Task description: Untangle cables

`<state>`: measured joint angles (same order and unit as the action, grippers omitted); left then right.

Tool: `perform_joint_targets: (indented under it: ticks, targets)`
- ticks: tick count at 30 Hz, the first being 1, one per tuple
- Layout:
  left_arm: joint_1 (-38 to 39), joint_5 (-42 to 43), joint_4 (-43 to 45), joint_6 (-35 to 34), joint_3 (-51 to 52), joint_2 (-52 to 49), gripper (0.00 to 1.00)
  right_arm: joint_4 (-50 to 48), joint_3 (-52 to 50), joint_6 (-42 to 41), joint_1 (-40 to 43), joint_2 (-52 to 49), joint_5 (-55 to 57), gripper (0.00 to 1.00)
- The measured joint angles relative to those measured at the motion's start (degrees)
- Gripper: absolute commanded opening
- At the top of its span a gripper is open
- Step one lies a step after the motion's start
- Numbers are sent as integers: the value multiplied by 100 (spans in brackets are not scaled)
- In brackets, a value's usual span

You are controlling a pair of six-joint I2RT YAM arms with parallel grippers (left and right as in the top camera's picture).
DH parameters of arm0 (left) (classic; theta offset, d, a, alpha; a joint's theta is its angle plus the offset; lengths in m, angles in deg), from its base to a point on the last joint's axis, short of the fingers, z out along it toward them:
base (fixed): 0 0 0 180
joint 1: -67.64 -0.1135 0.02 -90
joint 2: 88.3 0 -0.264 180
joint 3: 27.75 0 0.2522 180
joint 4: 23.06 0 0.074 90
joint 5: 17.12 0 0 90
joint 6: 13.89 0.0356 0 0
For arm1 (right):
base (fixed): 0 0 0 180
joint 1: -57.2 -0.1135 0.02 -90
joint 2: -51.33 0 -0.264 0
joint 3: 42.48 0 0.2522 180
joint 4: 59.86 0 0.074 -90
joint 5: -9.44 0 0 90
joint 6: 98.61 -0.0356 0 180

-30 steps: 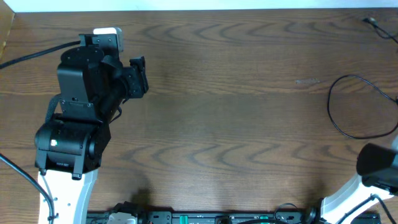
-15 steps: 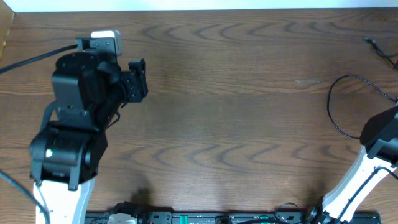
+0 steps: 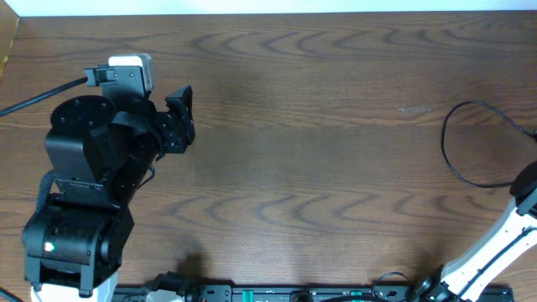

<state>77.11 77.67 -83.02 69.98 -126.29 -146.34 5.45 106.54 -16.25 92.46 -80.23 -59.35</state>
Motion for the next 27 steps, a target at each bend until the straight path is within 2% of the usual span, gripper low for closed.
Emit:
perform_joint_targets:
  ticks: [10,11,12,13,27]
  targets:
    - [0,4,-33,7,0,-2,65,-33,0,142,-120,-55,-820,1]
    - [0,4,-35,17,0,-2,65,-31,0,155,-120,-55,-820,23]
    - [0,4,-37,22,0,-2,65,-31,0,162,-120,-55,-820,82]
    - [0,4,-44,22,0,-2,65,-31,0,166,-120,-55,-820,99]
    - [0,4,-120,170,0,-2,65,173,9,-79,-122,-55,-916,99]
